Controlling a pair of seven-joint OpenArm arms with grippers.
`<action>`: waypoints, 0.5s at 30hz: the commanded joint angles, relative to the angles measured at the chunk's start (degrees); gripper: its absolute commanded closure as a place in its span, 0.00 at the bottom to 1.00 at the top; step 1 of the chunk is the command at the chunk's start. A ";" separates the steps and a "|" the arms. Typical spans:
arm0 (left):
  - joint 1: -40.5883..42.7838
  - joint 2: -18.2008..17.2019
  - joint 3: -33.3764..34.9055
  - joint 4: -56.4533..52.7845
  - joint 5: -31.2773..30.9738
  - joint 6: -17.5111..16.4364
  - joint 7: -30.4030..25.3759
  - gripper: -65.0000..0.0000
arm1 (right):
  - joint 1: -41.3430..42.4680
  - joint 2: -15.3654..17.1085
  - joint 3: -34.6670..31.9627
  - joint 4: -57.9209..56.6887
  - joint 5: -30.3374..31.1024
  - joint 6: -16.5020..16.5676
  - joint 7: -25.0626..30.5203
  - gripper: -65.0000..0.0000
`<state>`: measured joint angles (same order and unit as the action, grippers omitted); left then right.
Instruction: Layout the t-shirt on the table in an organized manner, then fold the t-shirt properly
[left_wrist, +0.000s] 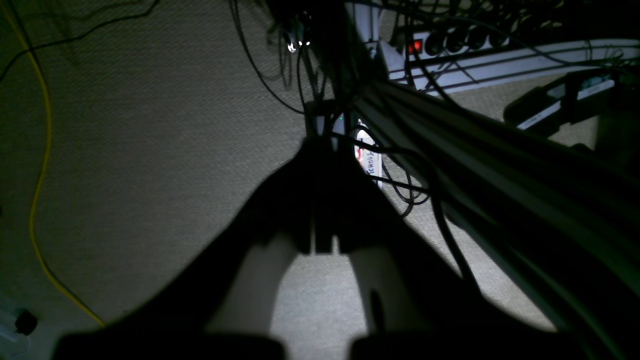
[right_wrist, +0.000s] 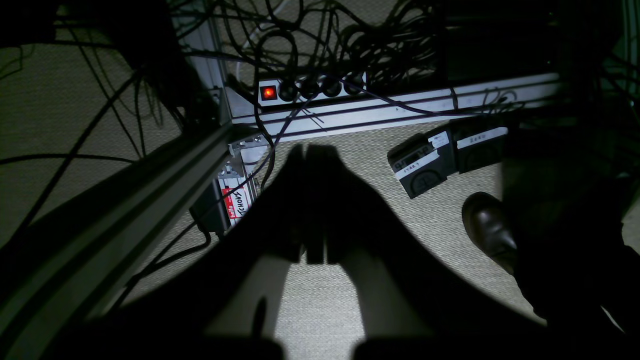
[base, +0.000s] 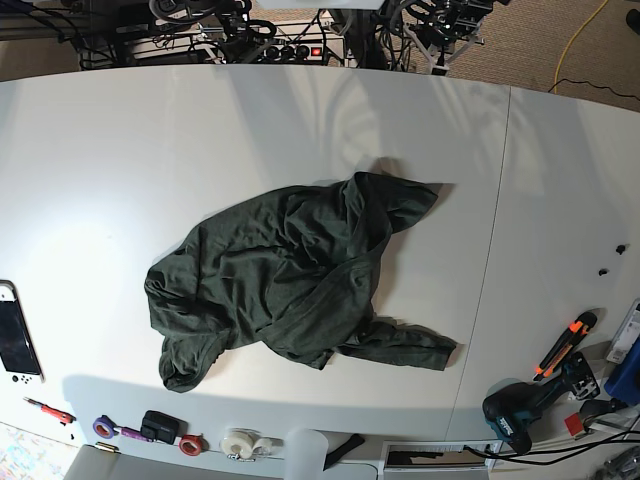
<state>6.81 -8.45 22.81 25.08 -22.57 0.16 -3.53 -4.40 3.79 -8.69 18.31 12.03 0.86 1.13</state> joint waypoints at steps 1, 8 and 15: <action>0.02 -0.15 -0.11 0.35 -0.07 -0.04 -0.52 1.00 | 0.26 0.35 0.11 0.39 -0.11 -0.22 0.85 1.00; 0.02 -0.15 -0.11 0.35 -0.07 -0.04 -0.55 1.00 | 0.26 0.35 0.11 0.39 -0.11 -0.22 1.29 1.00; 0.04 -0.17 -0.11 0.35 -0.09 -0.04 -0.50 1.00 | 0.26 0.35 0.11 0.46 -0.11 -0.24 2.34 1.00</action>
<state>6.81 -8.45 22.81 25.08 -22.57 0.16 -3.53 -4.29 3.79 -8.69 18.37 12.03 0.84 2.46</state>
